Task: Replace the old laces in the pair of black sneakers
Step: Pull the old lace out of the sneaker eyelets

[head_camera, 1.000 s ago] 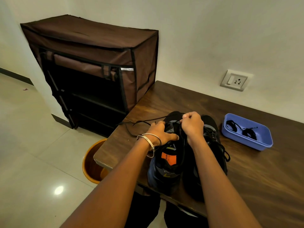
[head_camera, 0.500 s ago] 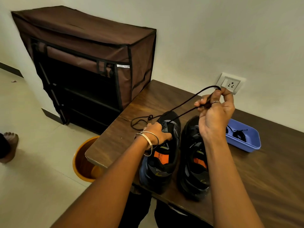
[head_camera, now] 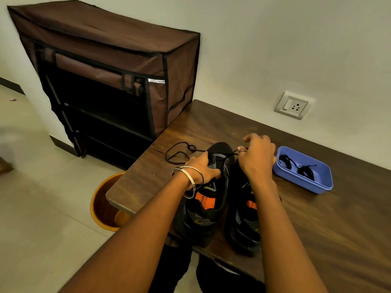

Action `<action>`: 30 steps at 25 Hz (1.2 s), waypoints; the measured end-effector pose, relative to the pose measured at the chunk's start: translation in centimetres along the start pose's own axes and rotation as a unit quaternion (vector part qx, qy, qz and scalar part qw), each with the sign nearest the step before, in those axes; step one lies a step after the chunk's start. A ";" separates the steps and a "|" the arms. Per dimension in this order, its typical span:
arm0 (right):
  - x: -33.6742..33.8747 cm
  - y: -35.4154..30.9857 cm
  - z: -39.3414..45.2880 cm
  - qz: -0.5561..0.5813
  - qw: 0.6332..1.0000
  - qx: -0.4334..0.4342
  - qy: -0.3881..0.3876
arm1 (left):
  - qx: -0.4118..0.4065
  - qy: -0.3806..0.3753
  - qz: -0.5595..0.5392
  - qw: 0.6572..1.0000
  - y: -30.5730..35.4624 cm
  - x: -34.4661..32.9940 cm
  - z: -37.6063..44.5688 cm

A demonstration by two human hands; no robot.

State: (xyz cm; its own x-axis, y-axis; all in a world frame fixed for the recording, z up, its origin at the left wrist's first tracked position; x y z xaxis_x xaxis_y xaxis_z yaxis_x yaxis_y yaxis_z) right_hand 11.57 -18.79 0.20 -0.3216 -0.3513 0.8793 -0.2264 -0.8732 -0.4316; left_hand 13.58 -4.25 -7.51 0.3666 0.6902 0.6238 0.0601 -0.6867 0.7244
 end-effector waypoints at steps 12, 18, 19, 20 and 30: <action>-5.2 -2.2 0.0 -0.098 0.986 0.110 -0.075 | 0.034 -0.038 -0.089 0.995 -0.7 -0.2 0.0; -5.6 -1.8 -0.1 -0.099 0.985 0.099 -0.104 | 0.039 -0.053 -0.082 0.994 -0.7 -0.2 -0.5; -5.6 -1.8 0.1 -0.082 0.985 0.105 -0.111 | 0.040 -0.054 -0.072 0.995 -0.7 -0.3 -0.5; -5.5 -1.8 0.3 -0.074 0.984 0.108 -0.119 | 0.046 -0.054 -0.064 0.995 -0.7 -0.5 -0.4; -4.3 -2.3 0.1 -0.119 0.977 0.106 -0.139 | 0.063 -0.060 -0.067 0.994 -1.2 -1.0 0.4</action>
State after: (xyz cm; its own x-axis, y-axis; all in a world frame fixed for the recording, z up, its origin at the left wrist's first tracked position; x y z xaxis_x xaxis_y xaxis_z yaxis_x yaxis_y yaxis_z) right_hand 13.61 -15.30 -2.55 -0.0131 -0.1825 0.9831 -0.0600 -0.9813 -0.1830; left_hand 13.52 -4.21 -9.09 0.4555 0.7503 0.4792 0.2297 -0.6191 0.7510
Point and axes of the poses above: each hand's wrist, its own z-axis towards the middle knuckle, its own x-axis out of the back of the hand, y = z × x, the point moved 4 cm from there along z, towards the middle knuckle, and after that the axes turned 1 degree about y, right-handed, at the moved point
